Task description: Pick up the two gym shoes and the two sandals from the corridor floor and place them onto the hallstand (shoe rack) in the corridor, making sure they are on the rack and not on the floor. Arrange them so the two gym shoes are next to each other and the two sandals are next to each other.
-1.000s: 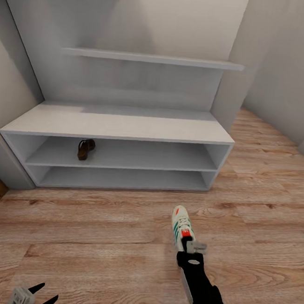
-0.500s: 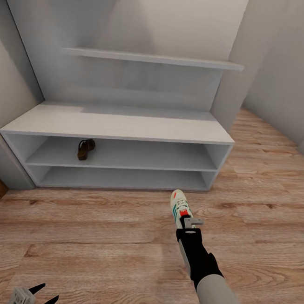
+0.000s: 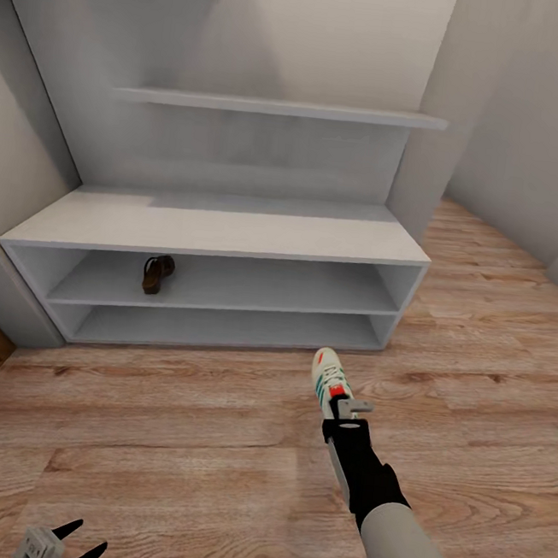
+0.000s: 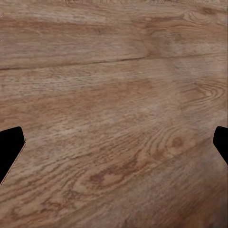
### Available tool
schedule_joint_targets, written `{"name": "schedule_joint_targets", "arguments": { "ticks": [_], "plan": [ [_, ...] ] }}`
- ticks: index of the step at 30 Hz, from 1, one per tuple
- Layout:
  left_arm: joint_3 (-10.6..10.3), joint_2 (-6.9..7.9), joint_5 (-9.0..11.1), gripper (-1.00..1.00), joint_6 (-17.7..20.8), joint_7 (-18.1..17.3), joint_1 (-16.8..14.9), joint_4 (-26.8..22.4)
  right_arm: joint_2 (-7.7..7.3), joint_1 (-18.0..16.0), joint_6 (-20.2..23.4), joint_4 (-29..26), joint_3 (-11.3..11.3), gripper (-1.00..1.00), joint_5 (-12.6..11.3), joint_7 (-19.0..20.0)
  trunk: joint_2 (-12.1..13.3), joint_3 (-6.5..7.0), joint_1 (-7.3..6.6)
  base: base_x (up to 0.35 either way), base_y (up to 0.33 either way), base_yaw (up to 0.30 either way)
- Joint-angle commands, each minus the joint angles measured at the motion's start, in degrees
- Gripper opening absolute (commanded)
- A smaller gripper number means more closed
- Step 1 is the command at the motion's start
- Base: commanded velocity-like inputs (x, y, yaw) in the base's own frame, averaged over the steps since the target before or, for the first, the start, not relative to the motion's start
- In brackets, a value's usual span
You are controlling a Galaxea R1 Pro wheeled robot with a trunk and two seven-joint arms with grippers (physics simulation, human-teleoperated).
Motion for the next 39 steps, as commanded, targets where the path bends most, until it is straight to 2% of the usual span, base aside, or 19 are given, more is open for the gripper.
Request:
{"name": "schedule_joint_targets", "arguments": {
  "ticks": [1,6,16,21,33,34,39],
  "plan": [
    [0.0,-0.21,0.2,1.0,-0.3,-0.6,0.0,0.3,0.07,0.0,0.3,0.0,-0.2,-1.0,0.1,0.3,0.0,-0.04,-0.01,0.0,0.0,0.0],
    [-0.2,-0.44,-0.2,1.0,-0.5,-2.0,0.0,0.6,0.07,0.0,0.3,0.0,-0.1,-1.0,-1.7,0.4,0.0,-0.04,-0.01,0.0,0.0,0.0],
    [-0.4,-0.6,-0.6,1.0,-0.6,1.1,0.1,0.8,0.07,-0.2,0.7,-1.1,-0.1,-1.0,-2.2,3.5,0.0,-0.04,-0.01,0.0,0.0,0.0],
    [-0.4,-0.6,-0.6,1.0,-0.6,1.2,0.1,0.8,0.07,-1.9,2.1,-2.7,-0.1,-1.0,-3.6,5.1,0.0,-0.04,-0.01,0.0,0.0,0.0],
    [-0.4,-0.6,-0.5,1.0,-0.7,1.1,0.1,0.8,0.07,-5.4,6.0,-3.0,-0.1,-1.0,-7.3,5.1,0.0,-0.04,-0.01,0.008,0.0,0.0],
    [-0.4,-0.6,-0.5,1.0,-0.7,1.1,0.1,0.8,0.07,-5.4,8.3,-3.0,-0.1,-1.0,-10.2,5.1,0.0,-0.04,-0.01,0.104,0.0,0.0],
    [-0.4,-0.6,-0.5,1.0,-0.7,1.1,0.1,0.8,0.07,-5.4,8.3,-3.0,-0.1,-1.0,-10.3,5.1,0.0,-0.04,-0.01,0.23,0.044,0.0]
  ]
}}
